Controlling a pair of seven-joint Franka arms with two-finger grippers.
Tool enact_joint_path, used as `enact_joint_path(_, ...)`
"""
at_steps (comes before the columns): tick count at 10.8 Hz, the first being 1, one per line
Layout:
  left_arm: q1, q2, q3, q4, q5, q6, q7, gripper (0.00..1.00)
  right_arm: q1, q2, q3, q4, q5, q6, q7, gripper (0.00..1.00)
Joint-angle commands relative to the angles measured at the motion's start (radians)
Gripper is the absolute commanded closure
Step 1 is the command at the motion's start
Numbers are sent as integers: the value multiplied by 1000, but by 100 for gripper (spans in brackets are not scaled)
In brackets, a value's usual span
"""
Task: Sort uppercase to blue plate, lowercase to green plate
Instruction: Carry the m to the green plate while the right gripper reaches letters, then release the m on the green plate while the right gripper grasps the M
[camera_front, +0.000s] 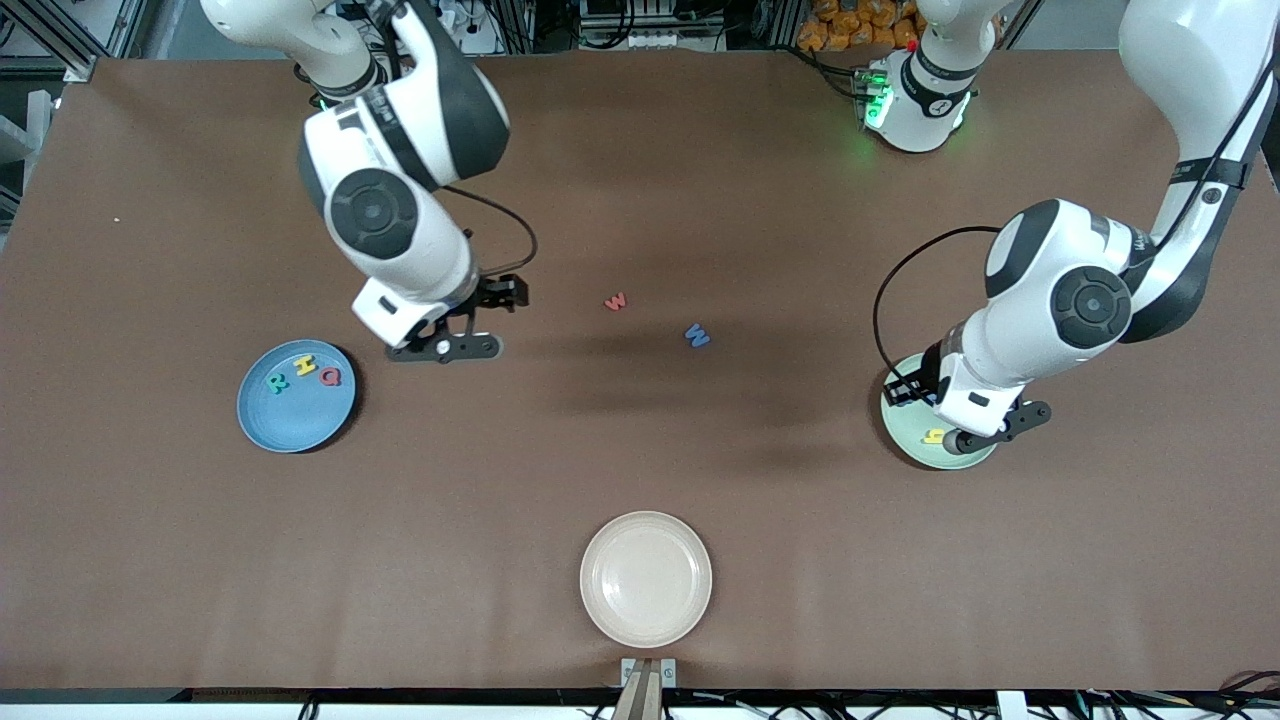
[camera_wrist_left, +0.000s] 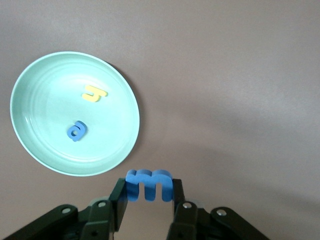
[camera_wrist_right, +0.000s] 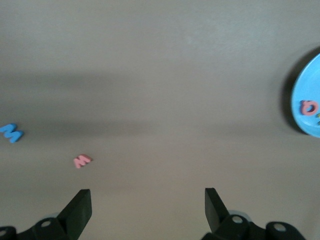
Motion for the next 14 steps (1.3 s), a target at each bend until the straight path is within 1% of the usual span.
enact_joint_path(1,26,15,4,-13,-19,-35,84,100,44,8,-4,-18,6,61,106,0)
enact_joint_path(2,52,29,5,-15,-17,-46,127,100,67,24,-2,-18,9,90,146,0)
enact_joint_path(4,86,67,19,-25,18,-47,176,100,75,59,-4,-26,101,162,200,0)
enact_joint_path(5,89,87,45,-27,58,-47,190,100,95,82,-4,-26,109,197,218,0)
enact_joint_path(7,89,121,65,-26,81,-46,193,100,136,140,7,-26,111,306,333,0)
enact_joint_path(9,88,133,71,-29,93,-46,193,100,141,192,36,-24,112,398,379,0)
enact_joint_path(10,86,144,90,-30,106,-46,193,100,147,223,44,-21,112,444,426,0)
enact_joint_path(12,86,172,101,-29,142,-46,193,100,149,270,120,-15,106,531,549,0)
enact_joint_path(14,88,182,108,-29,155,-46,193,100,158,309,140,-9,100,587,636,0)
